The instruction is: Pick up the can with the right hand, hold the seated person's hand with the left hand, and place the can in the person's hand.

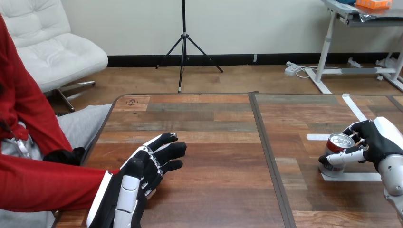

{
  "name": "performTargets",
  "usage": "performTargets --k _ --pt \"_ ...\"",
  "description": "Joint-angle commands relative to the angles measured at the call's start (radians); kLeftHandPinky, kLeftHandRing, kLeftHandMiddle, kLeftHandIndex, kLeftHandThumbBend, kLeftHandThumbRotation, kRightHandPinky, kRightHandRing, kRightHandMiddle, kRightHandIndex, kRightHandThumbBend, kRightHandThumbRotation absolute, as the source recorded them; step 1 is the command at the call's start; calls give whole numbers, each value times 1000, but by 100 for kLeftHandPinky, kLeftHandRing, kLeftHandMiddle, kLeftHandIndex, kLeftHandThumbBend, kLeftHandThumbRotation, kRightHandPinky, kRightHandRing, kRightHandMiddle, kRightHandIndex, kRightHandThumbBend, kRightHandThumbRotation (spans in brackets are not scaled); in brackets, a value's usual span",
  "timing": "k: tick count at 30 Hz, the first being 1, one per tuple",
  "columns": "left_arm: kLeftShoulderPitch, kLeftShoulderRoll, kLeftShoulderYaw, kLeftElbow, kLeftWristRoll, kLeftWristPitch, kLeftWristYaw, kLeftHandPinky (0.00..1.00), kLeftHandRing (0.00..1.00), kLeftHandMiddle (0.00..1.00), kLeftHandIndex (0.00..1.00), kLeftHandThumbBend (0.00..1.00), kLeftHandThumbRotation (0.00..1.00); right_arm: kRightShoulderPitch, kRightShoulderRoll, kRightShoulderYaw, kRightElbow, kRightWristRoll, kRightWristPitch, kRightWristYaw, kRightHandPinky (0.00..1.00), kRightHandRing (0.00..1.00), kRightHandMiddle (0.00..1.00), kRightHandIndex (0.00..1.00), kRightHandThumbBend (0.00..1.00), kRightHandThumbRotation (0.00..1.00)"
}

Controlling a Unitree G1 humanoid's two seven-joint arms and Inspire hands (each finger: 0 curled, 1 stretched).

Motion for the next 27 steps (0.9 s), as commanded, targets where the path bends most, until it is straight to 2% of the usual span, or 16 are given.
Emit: performTargets --k 1,6,9,13,15,17,21,27 --pt "-66 -15 49 -33 72 -55 39 74 77 76 78 64 100 -33 4 -8 -31 18 -61 2 41 44 47 46 84 0" --pt "-83 -15 95 -22 189 -120 107 68 75 76 79 63 97 -35 0 -8 -42 22 -70 22 40 44 47 46 84 0" --pt "-96 -6 130 -28 285 -148 160 67 76 78 81 65 97 -27 -9 -5 -55 19 -115 27 40 44 47 46 84 0" --pt "-95 32 167 -73 345 -119 185 70 80 82 84 71 95 -23 -13 -13 -70 30 -133 43 40 43 47 46 83 0" --pt "-95 41 178 -87 351 -109 189 74 83 84 84 75 91 -22 -15 -15 -75 34 -142 49 40 43 47 46 83 0" --pt "-100 59 205 -106 388 -112 200 78 86 86 85 80 85 -18 -21 -14 -89 33 -160 52 40 43 46 46 84 0" --pt "-104 88 243 -148 430 -93 205 79 87 87 85 86 77 -16 -29 -13 -106 30 -171 58 39 42 46 46 84 0" --pt "-96 122 292 -237 477 -22 198 78 88 88 85 97 64 -11 -38 -17 -130 33 -186 71 37 40 43 45 85 0"
